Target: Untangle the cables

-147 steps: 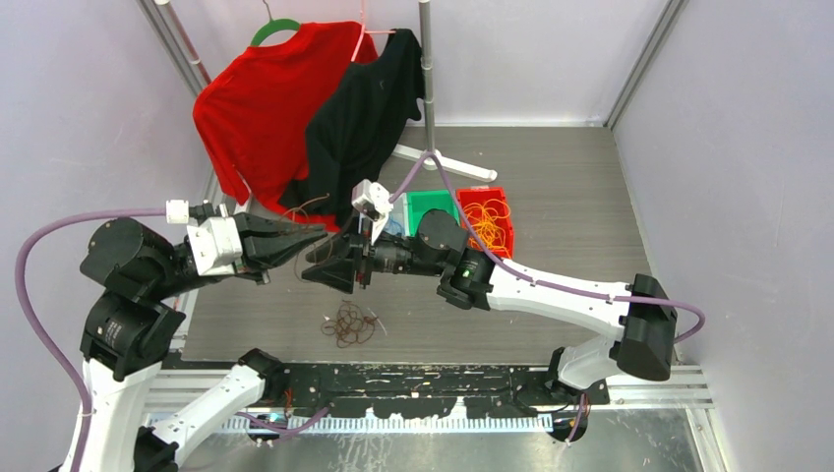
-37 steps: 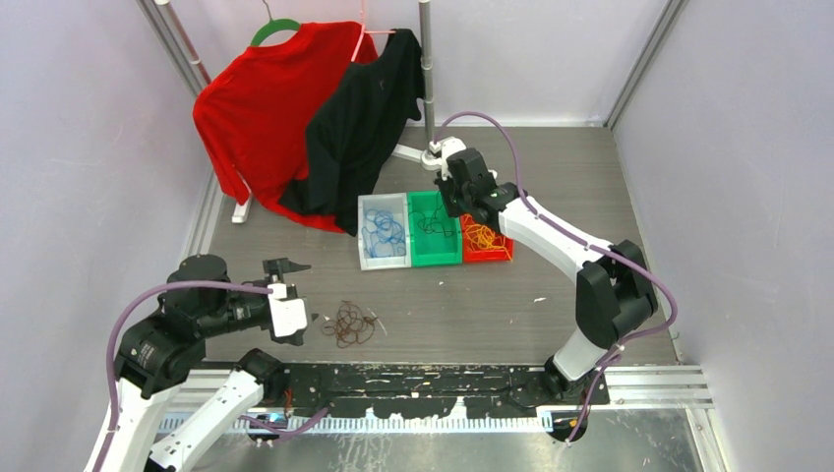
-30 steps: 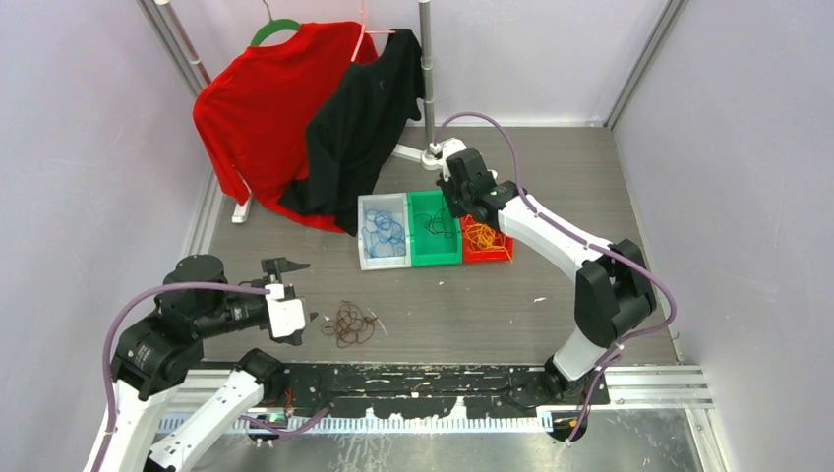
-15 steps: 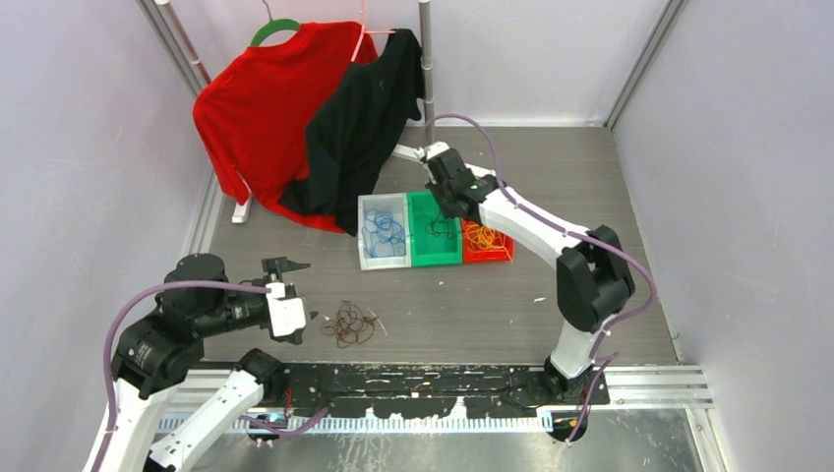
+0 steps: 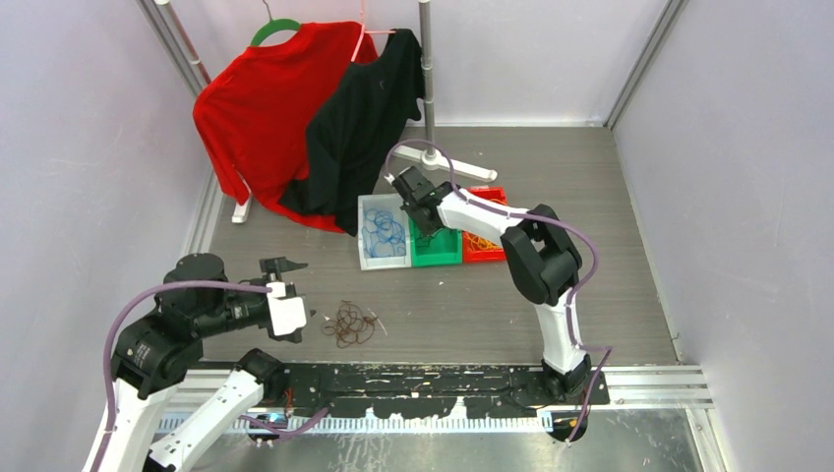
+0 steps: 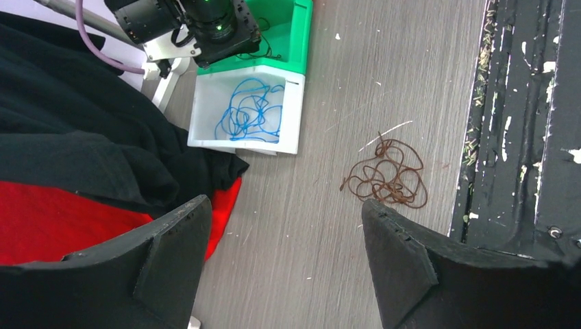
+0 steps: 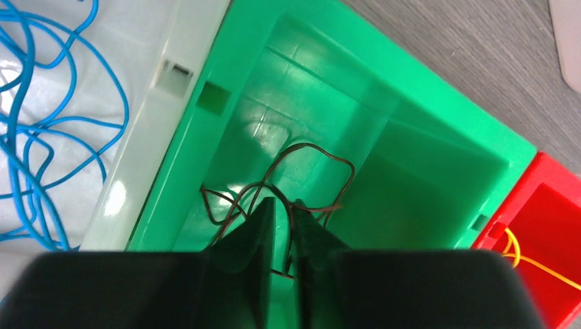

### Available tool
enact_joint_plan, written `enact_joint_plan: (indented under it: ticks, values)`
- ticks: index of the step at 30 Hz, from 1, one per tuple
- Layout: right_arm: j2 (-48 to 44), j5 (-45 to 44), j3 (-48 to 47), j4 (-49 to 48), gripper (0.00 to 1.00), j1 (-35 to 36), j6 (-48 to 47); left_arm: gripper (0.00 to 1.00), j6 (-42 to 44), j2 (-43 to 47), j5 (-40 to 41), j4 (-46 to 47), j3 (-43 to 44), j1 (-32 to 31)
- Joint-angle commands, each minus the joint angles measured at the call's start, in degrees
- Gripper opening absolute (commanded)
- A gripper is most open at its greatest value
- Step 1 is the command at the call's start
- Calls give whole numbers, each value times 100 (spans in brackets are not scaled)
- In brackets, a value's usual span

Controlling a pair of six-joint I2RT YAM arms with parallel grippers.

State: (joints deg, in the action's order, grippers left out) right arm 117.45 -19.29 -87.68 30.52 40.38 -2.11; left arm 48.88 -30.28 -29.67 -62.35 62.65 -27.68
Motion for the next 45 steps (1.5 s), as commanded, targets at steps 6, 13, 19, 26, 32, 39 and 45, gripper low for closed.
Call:
enact_joint_plan:
  ticks: [6, 13, 19, 26, 32, 39, 45]
  values:
    - [-513, 33, -631, 259, 48, -22, 35, 81, 183, 15, 48, -41, 95, 26]
    - [-1007, 335, -736, 577, 62, -38, 163, 82, -217, -207, 172, -67, 126, 26]
    - [-1193, 460, -720, 833, 65, -69, 300, 82, -256, -259, 215, -180, 177, 25]
    - [-1923, 750, -282, 244, 79, -142, 761, 82, -436, -345, 338, -182, 164, 26]
    - [-3219, 669, 796, -1142, 100, 101, 1059, 86, -797, -665, 477, -22, 94, 26]
    - [-4241, 2220, 2703, -2948, 100, 86, 2516, 93, -1117, -891, 539, 222, -154, 25]
    - [-3920, 1786, 3017, -2552, 67, 1204, 2397, 93, -1208, -960, 632, 442, -551, 159]
